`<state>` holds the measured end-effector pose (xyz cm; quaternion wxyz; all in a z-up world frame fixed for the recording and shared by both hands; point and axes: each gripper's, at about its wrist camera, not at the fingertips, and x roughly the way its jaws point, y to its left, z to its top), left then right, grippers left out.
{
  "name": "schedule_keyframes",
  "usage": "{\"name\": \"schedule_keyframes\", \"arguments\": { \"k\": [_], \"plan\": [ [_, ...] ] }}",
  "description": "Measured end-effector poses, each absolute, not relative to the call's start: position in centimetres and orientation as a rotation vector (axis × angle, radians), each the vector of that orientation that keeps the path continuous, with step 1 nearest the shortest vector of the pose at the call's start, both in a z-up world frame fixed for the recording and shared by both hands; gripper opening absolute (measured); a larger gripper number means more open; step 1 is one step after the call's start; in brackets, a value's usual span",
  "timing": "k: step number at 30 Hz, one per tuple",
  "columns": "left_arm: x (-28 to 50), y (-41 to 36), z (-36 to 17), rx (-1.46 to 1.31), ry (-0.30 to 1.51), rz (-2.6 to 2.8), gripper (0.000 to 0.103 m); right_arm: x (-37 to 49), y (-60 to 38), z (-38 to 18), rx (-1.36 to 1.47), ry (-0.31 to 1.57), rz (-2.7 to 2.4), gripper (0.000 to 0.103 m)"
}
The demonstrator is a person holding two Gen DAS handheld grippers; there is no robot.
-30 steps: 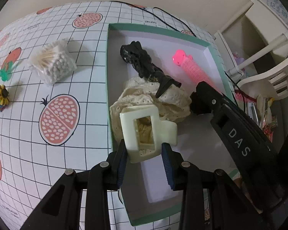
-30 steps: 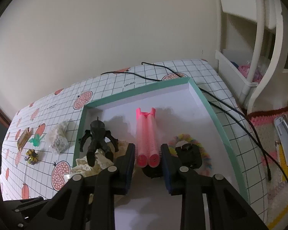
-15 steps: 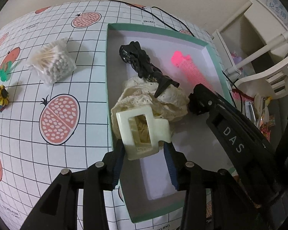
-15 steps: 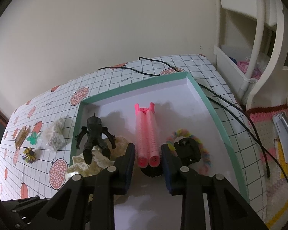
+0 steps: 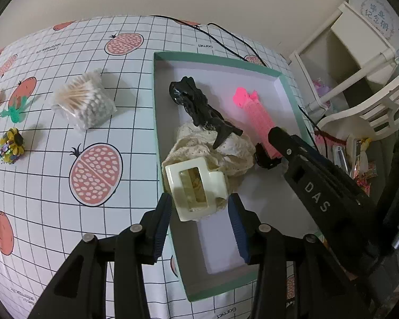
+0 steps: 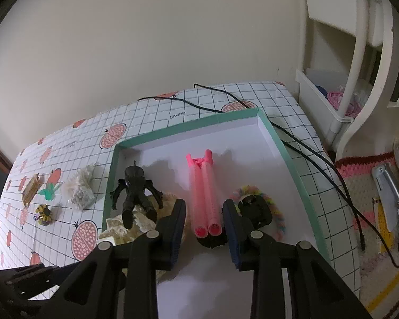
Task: Organize objects
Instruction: 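Lower and release the pink curlers with the right tool while the left releases the claw clip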
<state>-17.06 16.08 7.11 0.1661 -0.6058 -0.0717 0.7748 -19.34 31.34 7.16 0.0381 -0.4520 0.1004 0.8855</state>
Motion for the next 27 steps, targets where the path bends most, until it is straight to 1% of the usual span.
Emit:
{"name": "schedule_keyframes", "arguments": {
  "k": [4, 6, 15, 16, 18, 20, 21, 23, 25, 26, 27],
  "plan": [
    [-17.1, 15.2, 7.5, -1.711, -0.234, 2.230, 0.047, -19.5, 31.2, 7.0, -1.407, 0.294, 2.710, 0.033],
    [-17.9, 14.2, 7.7, -1.706, -0.251, 2.246, 0.053, -19.5, 31.2, 7.0, -1.413, 0.288, 2.712, 0.033],
    [-20.0, 13.3, 7.1, -1.707, -0.327, 2.326, 0.054, -19.7, 30.9, 6.8, -1.441, 0.276, 2.714, 0.032],
    [-20.0, 12.9, 7.3, -1.706, -0.337, 2.343, 0.055, -19.7, 30.9, 6.8, -1.443, 0.276, 2.713, 0.032],
    [-20.2, 11.9, 7.1, -1.717, -0.371, 2.384, 0.059, -19.7, 30.8, 6.7, -1.449, 0.275, 2.715, 0.034],
    [-20.7, 11.2, 6.6, -1.731, -0.402, 2.414, 0.060, -19.7, 30.7, 6.6, -1.457, 0.279, 2.721, 0.048],
    [-20.7, 10.9, 6.6, -1.738, -0.409, 2.428, 0.060, -19.8, 30.6, 6.6, -1.460, 0.279, 2.727, 0.051],
    [-21.0, 10.5, 6.3, -1.745, -0.416, 2.460, 0.060, -19.8, 30.4, 6.6, -1.462, 0.266, 2.736, 0.060],
    [-21.1, 10.1, 6.5, -1.748, -0.416, 2.480, 0.061, -19.8, 30.2, 6.7, -1.464, 0.259, 2.750, 0.064],
    [-21.2, 10.1, 6.3, -1.748, -0.415, 2.492, 0.064, -19.9, 30.0, 6.7, -1.467, 0.256, 2.756, 0.067],
    [-21.3, 10.0, 6.2, -1.750, -0.412, 2.503, 0.071, -19.8, 29.9, 6.7, -1.469, 0.250, 2.758, 0.069]
  ]
}}
